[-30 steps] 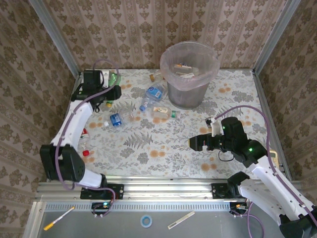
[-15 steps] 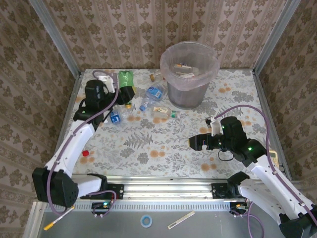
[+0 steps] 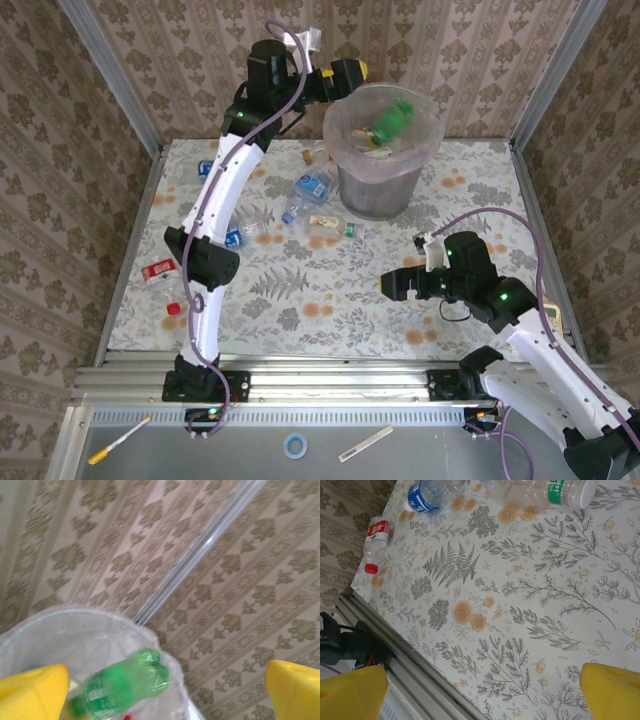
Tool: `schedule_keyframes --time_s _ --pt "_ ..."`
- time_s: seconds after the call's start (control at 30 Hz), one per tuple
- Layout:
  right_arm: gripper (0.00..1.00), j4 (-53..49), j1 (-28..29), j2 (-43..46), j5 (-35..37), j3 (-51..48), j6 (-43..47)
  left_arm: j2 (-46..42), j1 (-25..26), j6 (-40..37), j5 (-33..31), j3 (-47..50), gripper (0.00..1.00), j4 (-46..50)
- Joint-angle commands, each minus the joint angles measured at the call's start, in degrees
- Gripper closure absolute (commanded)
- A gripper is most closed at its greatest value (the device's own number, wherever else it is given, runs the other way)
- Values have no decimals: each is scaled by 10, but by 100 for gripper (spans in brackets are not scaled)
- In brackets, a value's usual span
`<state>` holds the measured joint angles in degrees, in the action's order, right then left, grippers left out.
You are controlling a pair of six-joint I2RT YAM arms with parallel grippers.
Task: Throw the plastic bottles in the bin
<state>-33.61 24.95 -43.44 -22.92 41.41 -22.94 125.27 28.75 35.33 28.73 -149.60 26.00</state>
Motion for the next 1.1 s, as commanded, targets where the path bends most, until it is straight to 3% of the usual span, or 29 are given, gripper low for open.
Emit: schedule_keyframes --time_s 0.0,0.17,0.37,0.57,0.8,1.07 --pt "0 -10 4 11 7 11 4 -53 -20 -28 -12 9 0 122" --pt "0 -3 4 7 0 10 1 -234 -69 -52 -65 233 0 81" --pt "0 -2 5 1 1 7 2 -384 -99 -125 -161 409 0 144" --pt "0 -3 5 -3 1 8 -1 -512 -168 -102 -172 620 0 108" --pt "0 -10 5 1 2 7 -1 -562 -184 -211 -218 727 0 145" --pt "0 -14 5 10 1 4 -3 -509 -165 -316 -262 803 0 178"
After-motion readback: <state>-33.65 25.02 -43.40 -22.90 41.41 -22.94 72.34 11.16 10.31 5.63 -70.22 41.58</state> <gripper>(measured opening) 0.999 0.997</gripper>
